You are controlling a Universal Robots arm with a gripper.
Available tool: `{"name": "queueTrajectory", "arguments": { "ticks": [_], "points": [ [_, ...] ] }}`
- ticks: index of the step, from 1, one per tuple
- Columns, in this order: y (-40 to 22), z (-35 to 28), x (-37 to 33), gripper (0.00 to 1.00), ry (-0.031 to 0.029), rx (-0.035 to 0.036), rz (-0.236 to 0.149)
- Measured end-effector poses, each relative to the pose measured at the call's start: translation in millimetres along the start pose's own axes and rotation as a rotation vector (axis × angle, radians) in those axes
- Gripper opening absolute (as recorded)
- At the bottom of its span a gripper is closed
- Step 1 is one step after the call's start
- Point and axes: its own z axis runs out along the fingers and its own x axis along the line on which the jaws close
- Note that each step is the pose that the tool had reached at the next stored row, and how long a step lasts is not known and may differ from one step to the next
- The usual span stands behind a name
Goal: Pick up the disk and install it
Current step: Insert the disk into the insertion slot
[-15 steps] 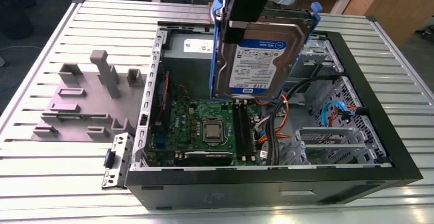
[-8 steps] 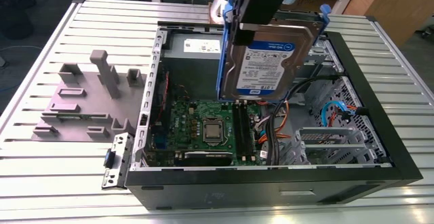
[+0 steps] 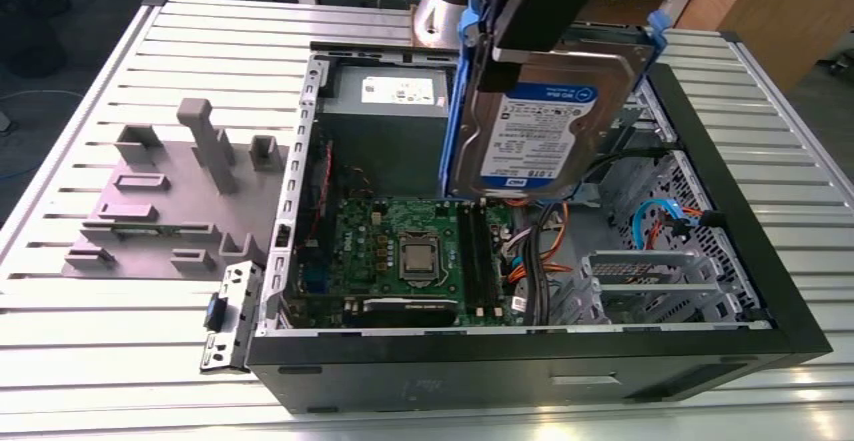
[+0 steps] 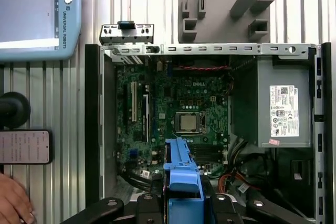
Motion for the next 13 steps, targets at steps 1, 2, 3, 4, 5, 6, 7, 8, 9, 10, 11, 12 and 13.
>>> {"name": "queueTrajectory", "arguments": {
  "ticks": [1,2,3,4,5,6,7,8,9,10,11,12,13],
  "points": [
    [-1.1,0.1,0.1,0.36,0.0000,0.0000,0.000],
    [-2.0,0.2,0.2,0.36,0.0003,0.0000,0.000],
    [-2.8,0.4,0.6,0.36,0.0004,0.0000,0.000],
    [-3.4,0.5,1.1,0.36,0.0007,-0.0001,0.000],
    [-4.0,0.7,1.8,0.36,0.0011,0.0000,0.000],
    [-4.5,1.0,2.6,0.36,0.0014,0.0000,0.000],
    [-4.9,1.1,3.5,0.36,0.0019,0.0000,0.000],
    [-5.4,1.3,4.6,0.36,0.0022,0.0000,0.000],
    [-5.8,1.6,5.8,0.36,0.0025,0.0001,0.000],
    [-6.2,1.9,6.9,0.36,0.0027,0.0001,0.000],
    [-6.7,2.1,8.0,0.36,0.0028,0.0001,0.000],
    [-7.1,2.4,9.1,0.36,0.0030,0.0001,0.000],
    [-7.5,2.6,10.1,0.36,0.0032,0.0001,0.000]
  ]
}}
